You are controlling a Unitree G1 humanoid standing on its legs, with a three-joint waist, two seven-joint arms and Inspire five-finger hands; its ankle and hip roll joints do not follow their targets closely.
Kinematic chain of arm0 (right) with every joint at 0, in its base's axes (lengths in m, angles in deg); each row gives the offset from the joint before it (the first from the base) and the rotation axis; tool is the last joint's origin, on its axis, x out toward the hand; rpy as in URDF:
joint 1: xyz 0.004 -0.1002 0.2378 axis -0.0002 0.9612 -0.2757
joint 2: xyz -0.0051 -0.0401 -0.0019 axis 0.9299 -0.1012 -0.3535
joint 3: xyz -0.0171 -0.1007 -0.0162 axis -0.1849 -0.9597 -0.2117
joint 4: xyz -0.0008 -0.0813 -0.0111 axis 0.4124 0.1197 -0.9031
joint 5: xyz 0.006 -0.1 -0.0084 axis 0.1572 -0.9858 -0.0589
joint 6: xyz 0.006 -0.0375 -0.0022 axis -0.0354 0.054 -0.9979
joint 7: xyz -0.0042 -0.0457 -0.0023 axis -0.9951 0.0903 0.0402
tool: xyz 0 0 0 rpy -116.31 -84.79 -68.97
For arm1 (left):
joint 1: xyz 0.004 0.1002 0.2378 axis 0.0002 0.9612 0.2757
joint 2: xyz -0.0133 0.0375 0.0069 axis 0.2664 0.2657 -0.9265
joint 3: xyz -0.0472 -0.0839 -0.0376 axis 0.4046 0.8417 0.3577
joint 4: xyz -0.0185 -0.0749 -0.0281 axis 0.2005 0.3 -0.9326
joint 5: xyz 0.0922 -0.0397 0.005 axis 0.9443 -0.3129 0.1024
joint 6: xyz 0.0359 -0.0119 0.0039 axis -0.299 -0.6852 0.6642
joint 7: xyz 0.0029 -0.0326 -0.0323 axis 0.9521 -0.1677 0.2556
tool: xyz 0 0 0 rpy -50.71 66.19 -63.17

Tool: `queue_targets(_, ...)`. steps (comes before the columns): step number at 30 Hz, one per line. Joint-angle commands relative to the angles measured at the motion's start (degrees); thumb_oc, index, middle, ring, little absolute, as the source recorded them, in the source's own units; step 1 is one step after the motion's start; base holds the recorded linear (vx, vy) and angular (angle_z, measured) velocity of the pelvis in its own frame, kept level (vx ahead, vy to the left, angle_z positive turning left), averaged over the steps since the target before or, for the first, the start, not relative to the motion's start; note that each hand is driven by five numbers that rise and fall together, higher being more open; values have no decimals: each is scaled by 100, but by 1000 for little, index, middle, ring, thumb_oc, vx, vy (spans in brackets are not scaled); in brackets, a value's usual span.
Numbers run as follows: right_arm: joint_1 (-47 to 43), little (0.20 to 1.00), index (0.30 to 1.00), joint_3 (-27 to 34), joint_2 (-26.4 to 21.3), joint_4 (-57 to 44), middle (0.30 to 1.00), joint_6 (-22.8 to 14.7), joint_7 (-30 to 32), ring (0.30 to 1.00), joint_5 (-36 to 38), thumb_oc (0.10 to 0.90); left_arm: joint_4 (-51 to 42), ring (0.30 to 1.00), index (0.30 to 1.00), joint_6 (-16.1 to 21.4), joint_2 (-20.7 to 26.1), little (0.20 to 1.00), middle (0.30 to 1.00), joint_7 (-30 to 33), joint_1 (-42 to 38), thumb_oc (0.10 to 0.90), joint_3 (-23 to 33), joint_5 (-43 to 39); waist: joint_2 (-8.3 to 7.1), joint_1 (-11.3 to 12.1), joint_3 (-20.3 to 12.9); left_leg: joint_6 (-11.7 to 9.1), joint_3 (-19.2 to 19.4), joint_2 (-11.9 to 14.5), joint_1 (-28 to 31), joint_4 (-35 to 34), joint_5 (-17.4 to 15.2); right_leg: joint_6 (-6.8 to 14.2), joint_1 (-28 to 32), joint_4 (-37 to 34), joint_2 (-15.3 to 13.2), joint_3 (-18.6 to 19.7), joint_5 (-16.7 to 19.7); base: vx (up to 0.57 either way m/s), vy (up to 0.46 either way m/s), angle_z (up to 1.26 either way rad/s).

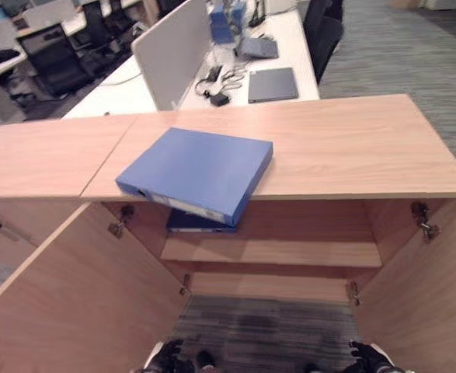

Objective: Put the empty folder in the office cabinet

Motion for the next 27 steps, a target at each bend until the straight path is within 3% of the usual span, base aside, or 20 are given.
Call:
queue_targets(1,-492,900,900,-36,38,-60,900,-206,119,900,67,800,-261,900,900,86,237,900,900,-34,-114,800,-204,-57,-485,181,452,-587,-531,-471,28,1218,-1547,377,770,-478,-188,141,-617,-36,-100,-63)
queue_targets(2,-492,900,900,-36,38,-60,900,-207,119,900,67,800,-260,900,900,86,236,900,900,-33,-114,800,-204,-57,-486,183,443,-586,-528,-474,22,1211,-1542,378,759,-477,-190,142,-615,-13,-27,-66)
queue_targets(3,-520,900,900,-63,98,17,900,-188,126,900,56,800,-238,900,900,97,225,900,900,-35,-115,800,-234,-42,-498,182,406,-520,-510,-584,212,975,-1796,395,716,-435,-176,189,-587,33,27,-25)
queue_targets(5,-549,900,900,-52,140,67,900,-205,149,900,79,800,-304,900,900,125,243,900,900,-33,-122,800,-271,-22,-510,194,332,-456,-582,-762,334,783,-1937,429,686,-402,-181,186,-568,40,39,9)
queue_targets(13,-458,900,900,-12,309,-120,900,-286,173,900,156,800,-1440,900,900,304,486,900,900,111,-309,800,-155,-172,-505,200,174,-421,-408,-920,842,-103,-1940,560,600,-301,-262,64,-442,7,50,5)
queue_targets(20,-268,900,900,62,441,-267,900,-363,177,900,108,800,-2959,900,900,493,719,900,900,256,-39,800,239,-245,-537,258,173,-397,-375,-970,1064,-455,-1900,654,554,-288,-288,-7,-384,-26,34,11)
queue_targets(23,-198,900,900,100,573,-181,900,-386,250,900,82,800,-3558,900,900,555,742,900,900,738,13,800,502,3,-587,319,164,-395,-404,-981,1072,-493,-1896,686,586,-348,-298,-57,-352,4,-9,1)
queue_targets(24,-168,900,900,119,671,-169,900,-480,432,900,70,800,-3887,900,900,626,801,900,900,1423,-21,800,638,602,-651,377,159,-397,-450,-988,1064,-519,-1896,703,622,-361,-304,-78,-361,5,-27,11)
queue_targets(25,-166,900,900,118,677,-166,900,-485,439,900,67,800,-3889,900,900,624,795,900,900,1443,-16,800,634,622,-655,375,154,-397,-453,-989,1059,-518,-1895,703,621,-362,-306,-81,-362,6,-40,15)
queue_targets(27,-119,900,900,83,718,-187,900,-593,643,900,5,800,-4067,900,900,656,718,900,900,2134,-37,800,746,972,-713,421,146,-405,-477,-981,1034,-512,-1897,708,632,-365,-311,-111,-370,-3,-33,8)
